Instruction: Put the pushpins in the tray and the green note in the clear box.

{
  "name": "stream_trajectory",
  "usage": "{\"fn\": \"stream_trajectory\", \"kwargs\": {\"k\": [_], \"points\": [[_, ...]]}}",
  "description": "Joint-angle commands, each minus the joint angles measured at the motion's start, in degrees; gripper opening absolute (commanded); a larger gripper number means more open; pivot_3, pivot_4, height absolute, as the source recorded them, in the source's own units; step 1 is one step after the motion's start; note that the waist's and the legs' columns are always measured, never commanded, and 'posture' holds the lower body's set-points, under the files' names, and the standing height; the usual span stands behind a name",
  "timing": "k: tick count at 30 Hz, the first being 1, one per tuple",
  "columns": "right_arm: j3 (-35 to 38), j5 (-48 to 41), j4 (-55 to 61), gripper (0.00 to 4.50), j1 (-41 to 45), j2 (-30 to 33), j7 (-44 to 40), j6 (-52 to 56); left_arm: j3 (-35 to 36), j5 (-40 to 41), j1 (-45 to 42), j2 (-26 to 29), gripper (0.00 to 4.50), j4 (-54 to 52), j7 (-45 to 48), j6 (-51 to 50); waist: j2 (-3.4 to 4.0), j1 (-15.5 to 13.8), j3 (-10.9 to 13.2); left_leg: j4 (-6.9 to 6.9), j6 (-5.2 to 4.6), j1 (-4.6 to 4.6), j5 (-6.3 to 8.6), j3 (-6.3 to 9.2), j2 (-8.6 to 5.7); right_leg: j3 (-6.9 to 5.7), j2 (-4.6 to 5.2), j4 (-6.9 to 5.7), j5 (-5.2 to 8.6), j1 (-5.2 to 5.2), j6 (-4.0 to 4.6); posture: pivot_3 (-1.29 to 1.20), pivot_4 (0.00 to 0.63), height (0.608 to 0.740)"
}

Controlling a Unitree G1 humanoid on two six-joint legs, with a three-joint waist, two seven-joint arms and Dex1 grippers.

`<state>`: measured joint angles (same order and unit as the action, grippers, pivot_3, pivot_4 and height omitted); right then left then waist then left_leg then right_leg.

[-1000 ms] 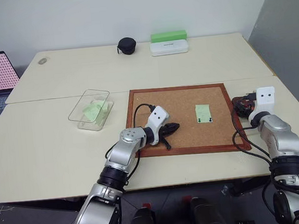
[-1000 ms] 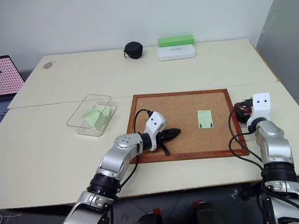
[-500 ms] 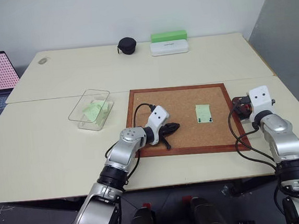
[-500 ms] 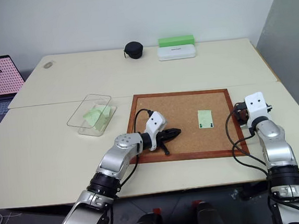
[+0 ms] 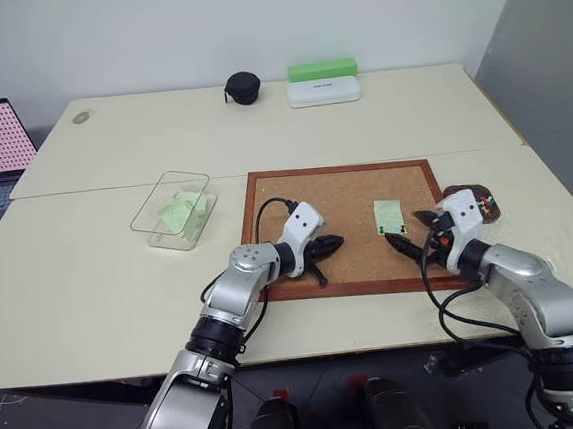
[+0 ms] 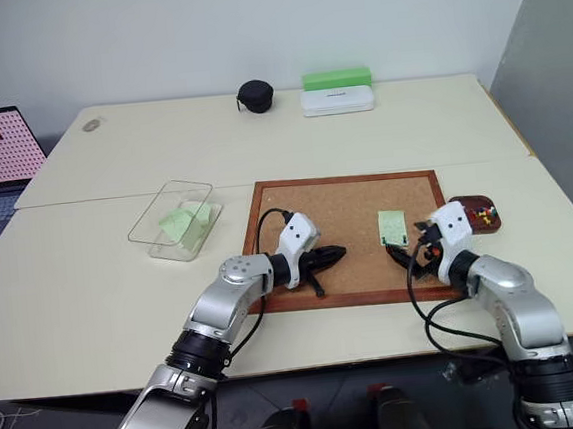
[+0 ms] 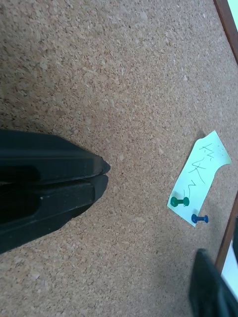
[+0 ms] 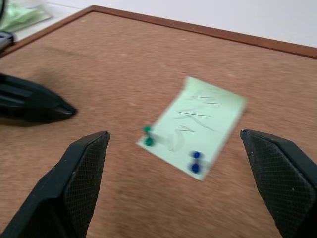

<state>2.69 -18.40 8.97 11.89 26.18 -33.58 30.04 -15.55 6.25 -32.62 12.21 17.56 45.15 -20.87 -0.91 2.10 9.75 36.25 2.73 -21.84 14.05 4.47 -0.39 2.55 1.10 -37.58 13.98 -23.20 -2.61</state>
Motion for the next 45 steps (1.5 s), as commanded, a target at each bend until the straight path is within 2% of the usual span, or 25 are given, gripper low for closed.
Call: {"fn": "stream_trajectory", "kwargs": {"k": [1, 9, 12, 21, 25, 31, 37, 45], "points": [[-0.76, 1.7, -1.47, 4.47, 1.58, -0.86, 1.3, -1.83, -0.93, -1.06, 0.92, 0.99, 0.0, 0.75, 0.61, -1.53, 0.0, 0.0, 0.0, 0.0, 0.0, 0.0, 0.0, 0.0, 0.01, 0.0, 0.0, 0.01, 0.0, 0.0, 0.0, 0.0, 0.15, 0.74], [-0.13, 3.09, -5.68, 4.47, 2.2, -1.01, 1.86, -5.03, -0.86, -1.1, 1.28, 1.33, 0.0, -0.14, 0.66, -2.1, 0.0, 0.01, 0.0, -0.01, 0.0, 0.01, 0.0, -0.01, 0.02, 0.0, 0.0, 0.01, 0.0, 0.0, 0.0, 0.0, 0.15, 0.74], [-0.09, 3.2, -6.43, 4.03, 2.52, -1.27, 1.97, -5.68, -0.76, -1.04, 1.46, 1.52, 0.0, -0.47, 0.64, -2.29, 0.0, 0.02, 0.0, -0.01, 0.0, 0.01, 0.0, -0.01, 0.02, 0.0, -0.01, 0.01, 0.0, 0.0, 0.0, 0.0, 0.15, 0.74], [0.2, 3.24, -8.75, 2.17, 3.86, -2.03, 2.34, -7.15, -0.59, -1.02, 1.67, 1.89, 0.0, -0.98, 0.48, -2.76, 0.0, 0.17, 0.0, -0.01, 0.0, 0.01, 0.0, -0.01, 0.03, 0.0, -0.02, 0.01, 0.0, 0.0, 0.0, 0.0, 0.15, 0.74], [0.26, 3.34, -9.48, 1.49, 3.97, -1.95, 2.46, -7.65, -0.64, -0.93, 1.96, 1.88, 0.0, -1.55, 0.38, -3.09, 0.0, 0.23, 0.0, -0.02, 0.0, 0.02, 0.0, -0.01, 0.03, 0.01, -0.02, 0.0, 0.0, -0.01, 0.0, 0.0, 0.15, 0.74], [0.35, 3.77, -10.36, 0.18, 4.16, -2.19, 3.23, -8.12, -0.68, -0.92, 2.18, 1.92, 0.0, -1.93, 0.29, -3.33, 0.0, 0.26, 0.0, -0.02, 0.0, 0.02, 0.0, -0.01, 0.03, 0.0, -0.02, 0.0, 0.0, -0.01, 0.0, 0.0, 0.15, 0.74], [0.14, 4.15, -9.93, 0.08, 4.58, -2.13, 3.93, -7.94, -0.67, -0.9, 2.06, 1.77, 0.0, -1.86, 0.21, -3.52, 0.0, 0.29, 0.0, -0.02, 0.0, 0.02, 0.0, -0.01, 0.03, 0.01, -0.02, 0.0, 0.0, -0.01, 0.0, 0.0, 0.15, 0.74], [1.82, 1.71, -3.45, 0.08, 4.6, -2.74, 5.76, -4.42, -0.76, -0.8, 2.52, 1.64, 0.0, -2.25, 0.16, -3.74, 0.0, 0.3, 0.0, -0.02, 0.0, 0.01, 0.0, -0.01, 0.03, 0.02, -0.02, -0.01, 0.0, -0.02, 0.0, 0.0, 0.15, 0.74]]}}
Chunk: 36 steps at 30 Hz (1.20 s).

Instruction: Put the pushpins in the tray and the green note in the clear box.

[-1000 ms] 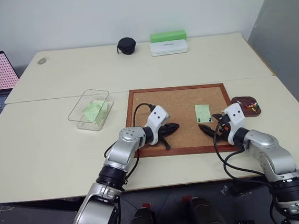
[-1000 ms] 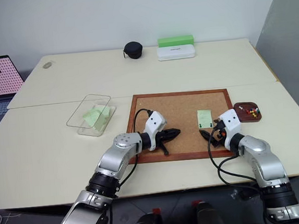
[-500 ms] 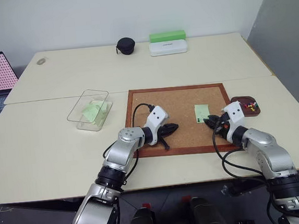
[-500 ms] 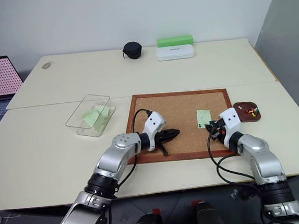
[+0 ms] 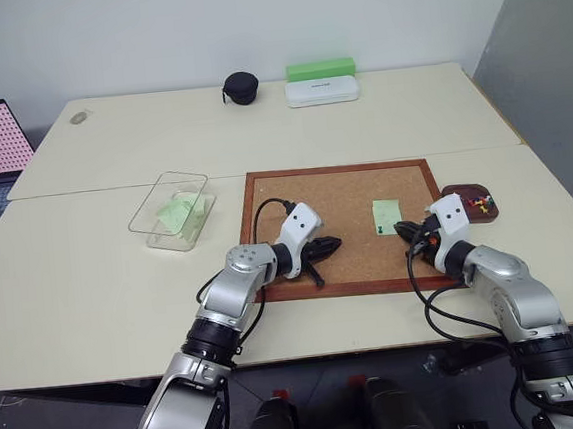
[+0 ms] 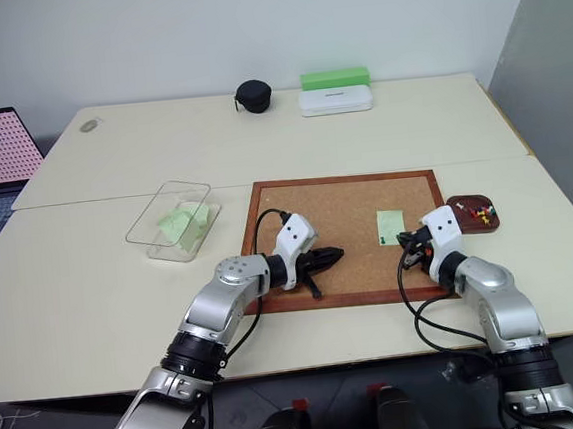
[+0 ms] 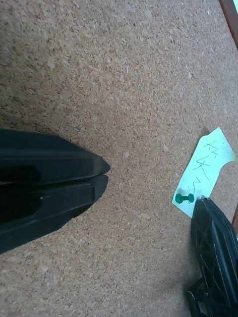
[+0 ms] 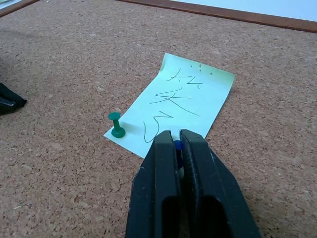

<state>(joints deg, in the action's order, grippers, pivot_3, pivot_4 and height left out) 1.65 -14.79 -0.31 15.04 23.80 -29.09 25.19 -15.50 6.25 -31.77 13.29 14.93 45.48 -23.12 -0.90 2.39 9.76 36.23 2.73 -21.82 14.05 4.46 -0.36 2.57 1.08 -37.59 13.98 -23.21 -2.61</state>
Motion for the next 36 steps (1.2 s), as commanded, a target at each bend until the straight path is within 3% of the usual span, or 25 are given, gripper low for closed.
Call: {"fn": "stream_trajectory", "kwargs": {"k": [1, 17, 24, 36], "points": [[2.91, -2.04, 6.46, 0.08, 1.39, -0.46, 1.46, 0.68, -0.86, -0.79, 1.8, 0.57, 0.0, 0.2, -0.13, -1.57, 0.0, 0.0, 0.0, 0.0, 0.0, 0.0, 0.0, 0.0, 0.0, 0.01, 0.0, 0.0, 0.0, -0.01, 0.0, 0.0, 0.15, 0.74], [6.21, -2.96, 10.4, 0.08, 0.69, 0.29, 3.88, 2.87, -1.12, -0.85, 1.79, 0.72, 0.0, 0.19, 0.41, -1.78, 0.0, -0.08, 0.0, 0.0, 0.0, -0.03, 0.0, 0.01, -0.01, -0.01, 0.01, 0.0, 0.0, -0.03, 0.0, 0.0, 0.15, 0.74], [6.73, 10.08, -0.4, 0.08, 4.2, 5.07, 15.09, -3.17, -1.12, -0.92, 1.58, 0.64, 0.0, 0.46, 0.33, -1.7, 0.0, -0.28, 0.0, 0.0, 0.0, -0.03, 0.0, -0.02, -0.05, 0.01, 0.05, 0.0, 0.0, -0.02, 0.0, 0.0, 0.15, 0.74], [3.98, 16.37, -13.27, 0.08, 9.28, 9.37, 13.2, -9.26, -1.1, -0.8, 1.63, 0.93, 0.0, 0.3, 0.48, -2.21, 0.0, -0.11, 0.0, -0.03, 0.0, 0.0, 0.0, -0.05, -0.03, 0.04, 0.02, 0.0, 0.0, -0.02, 0.01, 0.0, 0.15, 0.74]]}}
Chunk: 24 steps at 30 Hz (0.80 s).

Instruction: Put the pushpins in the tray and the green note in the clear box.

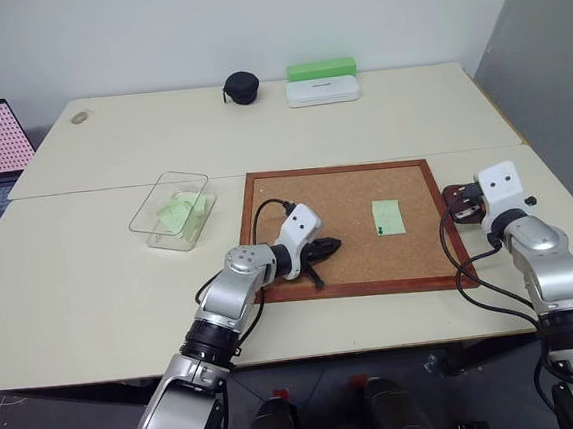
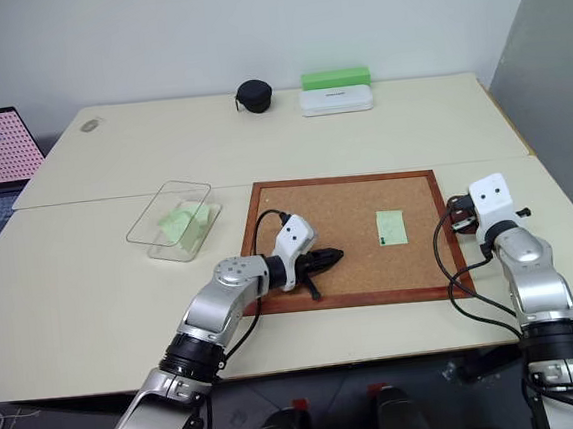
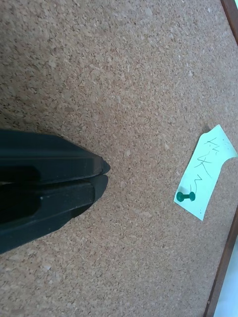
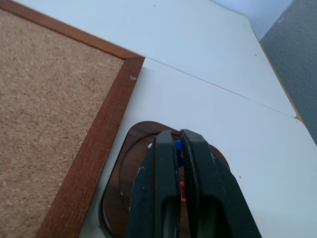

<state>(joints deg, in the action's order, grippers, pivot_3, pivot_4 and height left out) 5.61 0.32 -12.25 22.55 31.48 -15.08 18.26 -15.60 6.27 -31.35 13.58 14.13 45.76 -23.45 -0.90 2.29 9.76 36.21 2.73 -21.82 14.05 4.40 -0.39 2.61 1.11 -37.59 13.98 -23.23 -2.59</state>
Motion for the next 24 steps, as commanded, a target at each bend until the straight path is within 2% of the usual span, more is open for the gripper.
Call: {"fn": "stream_trajectory", "kwargs": {"k": [1, 8, 20, 24], "points": [[-0.23, 1.73, -1.91, 0.32, 1.93, 1.85, -0.91, -2.69, -0.99, -0.82, 1.28, 0.7, 0.0, 1.0, 0.21, -1.93, 0.0, 0.0, 0.0, 0.0, 0.0, 0.0, 0.0, 0.0, 0.0, 0.0, 0.0, 0.0, 0.0, 0.0, 0.0, 0.0, 0.15, 0.74], [-0.18, 2.24, -3.65, 1.52, 2.44, 1.5, -1.15, -3.44, -0.87, -0.79, 1.64, 0.91, 0.0, 0.5, -0.05, -2.29, 0.0, 0.06, 0.0, 0.0, 0.0, 0.01, 0.0, 0.0, 0.01, 0.01, -0.01, 0.0, 0.0, 0.0, 0.0, 0.0, 0.15, 0.74], [0.49, 2.74, -3.54, 3.9, 2.39, 1.29, -0.65, -3.54, -0.72, -0.82, 1.46, 1.11, 0.0, 0.46, 0.02, -2.43, 0.0, 0.1, 0.0, 0.0, 0.0, 0.01, 0.0, -0.01, 0.01, 0.02, -0.01, -0.01, 0.0, 0.0, 0.0, 0.0, 0.15, 0.74], [1.85, -2.14, 0.83, 3.9, 0.75, -0.75, -4.22, -2.73, -0.75, -0.81, 1.55, 1.14, 0.0, 0.3, 0.02, -2.47, 0.0, 0.12, 0.0, 0.0, 0.0, 0.01, 0.0, -0.01, 0.01, 0.02, -0.01, -0.01, 0.0, 0.0, 0.0, 0.0, 0.15, 0.74]]}}
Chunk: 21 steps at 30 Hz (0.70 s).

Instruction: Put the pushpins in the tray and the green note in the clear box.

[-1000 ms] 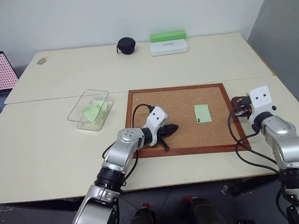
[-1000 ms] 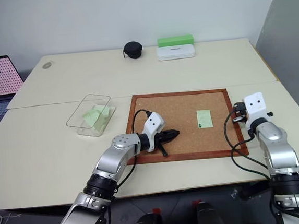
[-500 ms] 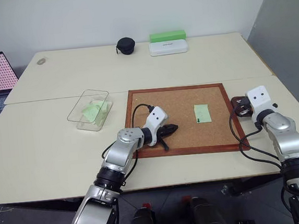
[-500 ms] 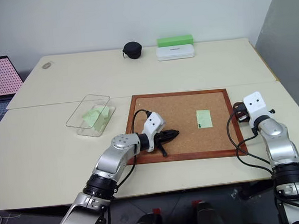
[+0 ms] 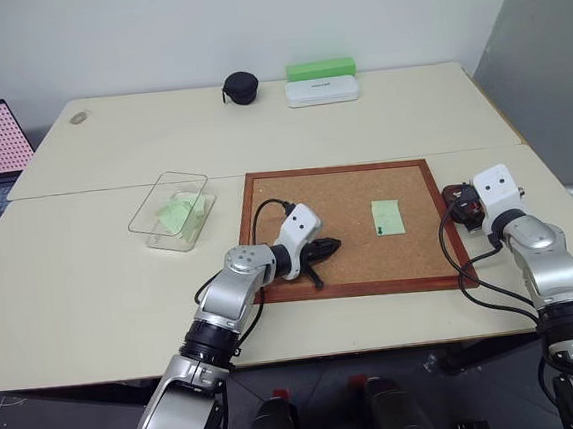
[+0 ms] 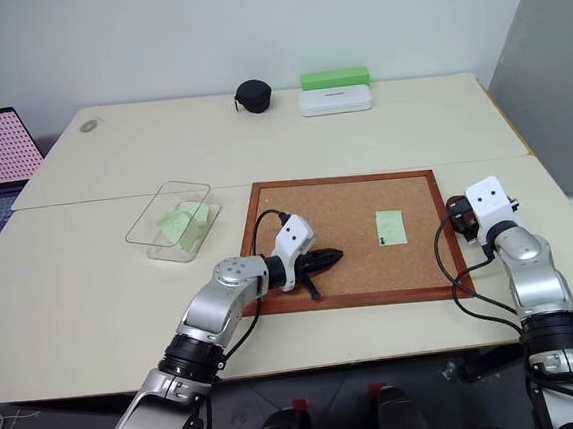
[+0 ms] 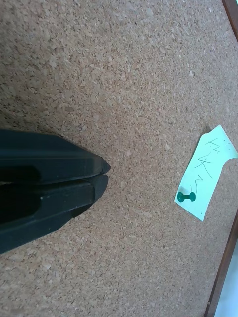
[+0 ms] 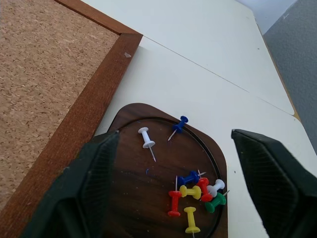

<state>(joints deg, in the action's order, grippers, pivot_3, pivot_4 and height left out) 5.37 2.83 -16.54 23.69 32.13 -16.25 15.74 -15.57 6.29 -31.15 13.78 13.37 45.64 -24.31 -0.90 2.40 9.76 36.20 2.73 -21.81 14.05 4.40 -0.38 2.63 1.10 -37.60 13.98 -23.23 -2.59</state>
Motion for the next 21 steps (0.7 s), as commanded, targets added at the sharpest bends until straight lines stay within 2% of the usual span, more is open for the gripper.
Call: {"fn": "stream_trajectory", "kwargs": {"k": [1, 8, 15, 21], "points": [[2.28, -6.85, 7.06, 3.9, -1.18, -2.14, -5.06, 0.54, -0.83, -0.85, 1.37, 0.93, 0.0, 1.0, 0.13, -1.64, 0.0, 0.03, 0.0, 0.0, 0.0, 0.0, 0.0, 0.0, 0.0, 0.0, 0.0, 0.0, 0.0, 0.0, 0.0, 0.0, 0.15, 0.74], [2.21, -20.24, 21.06, 3.9, -5.66, -6.85, -13.47, 10.86, -0.76, -0.8, 1.33, 1.14, 0.0, 0.87, 0.27, -1.6, 0.0, 0.07, 0.0, 0.01, 0.0, 0.0, 0.0, 0.03, 0.01, -0.02, -0.01, -0.02, 0.0, 0.01, 0.0, 0.0, 0.15, 0.74], [-2.78, -22.17, 25.11, 3.9, -7.75, -9.61, -15.57, 14.12, -0.76, -0.98, 1.15, 0.76, 0.0, 1.28, -0.2, -0.88, 0.0, 0.14, 0.0, 0.0, 0.0, 0.01, 0.0, 0.05, 0.02, -0.04, -0.02, -0.02, 0.0, 0.01, 0.0, 0.0, 0.15, 0.74], [-6.3, -19.84, 22.48, 3.9, -7.07, -10.32, -15.67, 13.26, -0.69, -0.71, 1.13, 0.46, 0.0, 1.11, -0.16, -0.98, 0.0, 0.12, 0.0, 0.01, 0.0, -0.01, 0.0, 0.05, 0.01, -0.05, -0.01, -0.01, 0.0, 0.01, -0.01, 0.0, 0.15, 0.74]]}}
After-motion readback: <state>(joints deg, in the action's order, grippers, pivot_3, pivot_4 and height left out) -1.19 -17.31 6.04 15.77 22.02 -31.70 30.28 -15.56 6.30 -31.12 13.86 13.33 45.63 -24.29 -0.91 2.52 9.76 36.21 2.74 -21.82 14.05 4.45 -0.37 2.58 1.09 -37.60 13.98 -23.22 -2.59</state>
